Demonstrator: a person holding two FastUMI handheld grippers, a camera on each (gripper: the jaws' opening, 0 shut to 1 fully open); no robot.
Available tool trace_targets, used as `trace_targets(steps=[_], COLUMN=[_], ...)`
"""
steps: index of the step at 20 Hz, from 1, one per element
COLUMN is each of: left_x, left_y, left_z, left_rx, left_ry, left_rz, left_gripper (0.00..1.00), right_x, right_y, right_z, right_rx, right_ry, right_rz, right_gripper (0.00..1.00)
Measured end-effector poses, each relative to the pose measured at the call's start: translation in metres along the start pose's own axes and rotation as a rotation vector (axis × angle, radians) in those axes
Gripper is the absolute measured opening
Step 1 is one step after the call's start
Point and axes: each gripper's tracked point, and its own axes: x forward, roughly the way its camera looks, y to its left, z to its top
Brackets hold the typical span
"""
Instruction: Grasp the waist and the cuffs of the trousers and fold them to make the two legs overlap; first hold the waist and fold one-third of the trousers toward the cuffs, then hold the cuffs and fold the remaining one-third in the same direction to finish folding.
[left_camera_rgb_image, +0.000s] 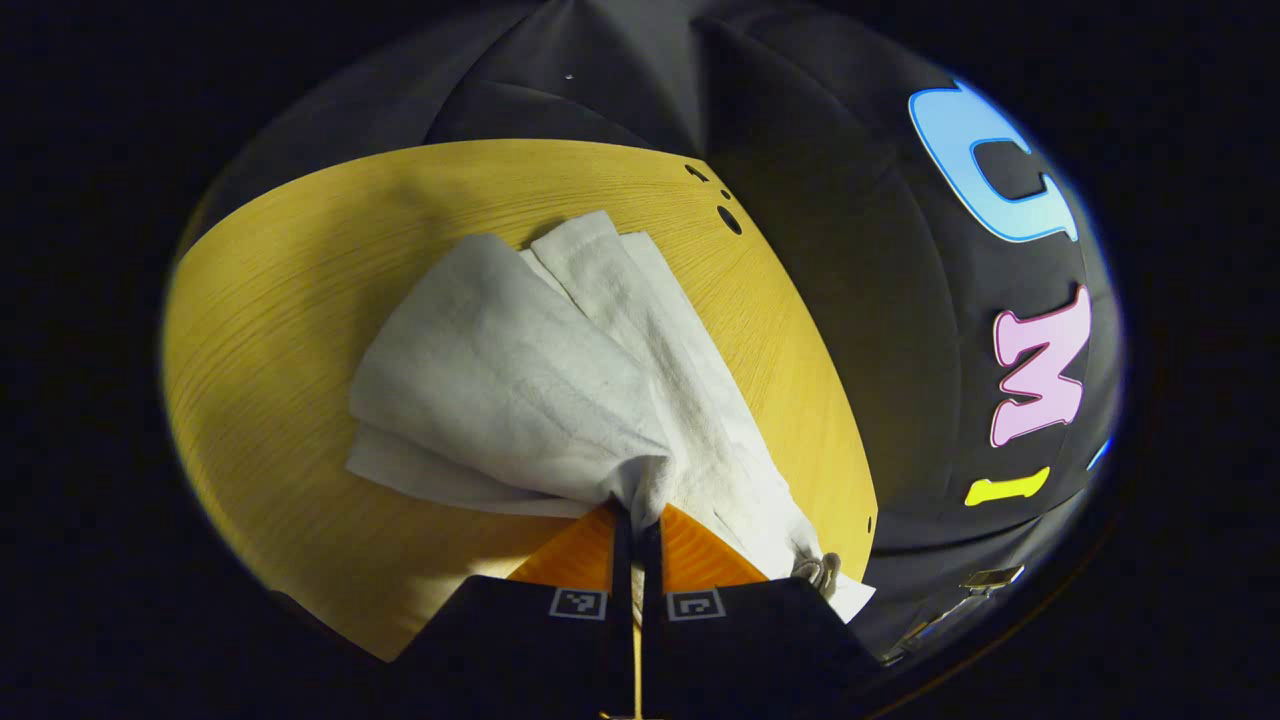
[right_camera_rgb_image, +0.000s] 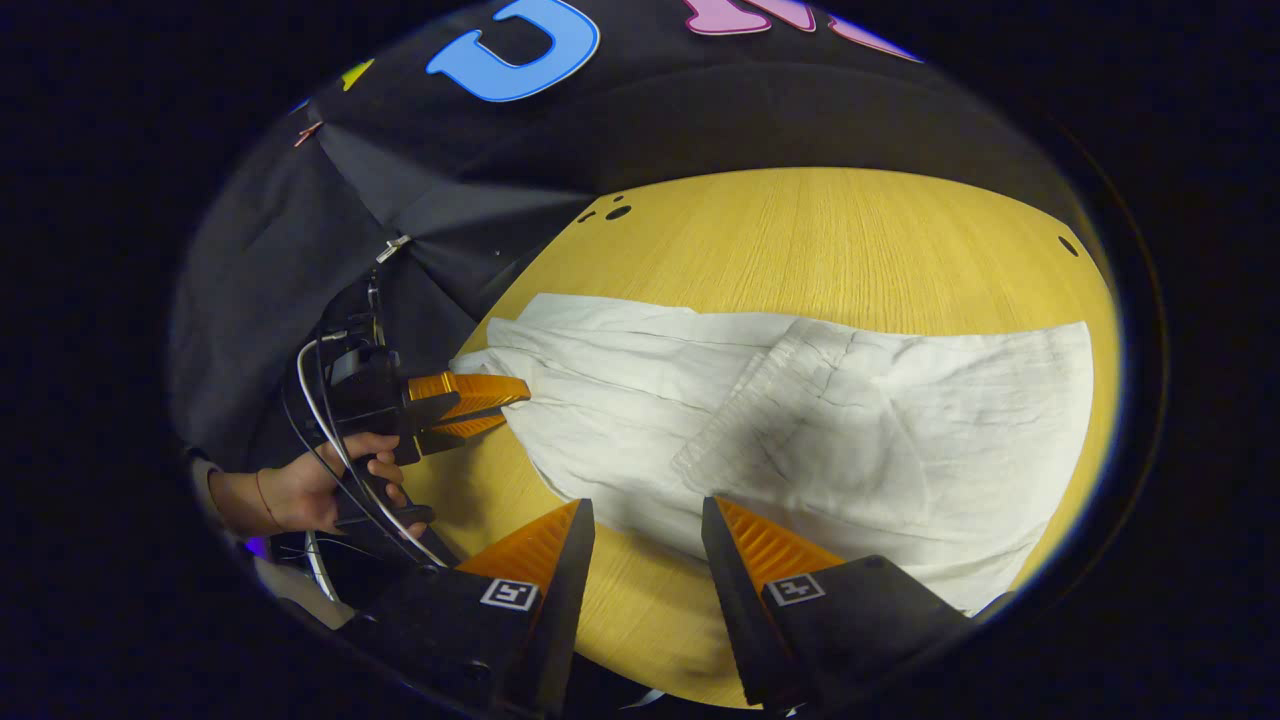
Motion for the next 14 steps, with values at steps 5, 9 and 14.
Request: trace_targets(steps=[5, 9, 14], left_x=[-0.004, -0.021, -0.035], left_y=[-0.006, -0.024, -0.051], left_z=[0.007, 0.015, 0.020], left_rx=[-0.128, -0.047, 0.084], left_ry=[-0.015, -0.059, -0.087], left_rz=[-0.052, -0.081, -0.094], left_gripper=[0.08, 0.07, 0.07], right_x=[-0.046, -0.098, -0.110], right_y=[-0.043, -0.128, -0.218], right_z=[0.007, -0.004, -0.039], right_rx=[0.125, 0.223, 0.345], right_ry=[-0.093, -0.149, -0.062], right_rz=[-0.098, -0.298, -0.464], right_gripper=[0.76, 0.68, 0.68])
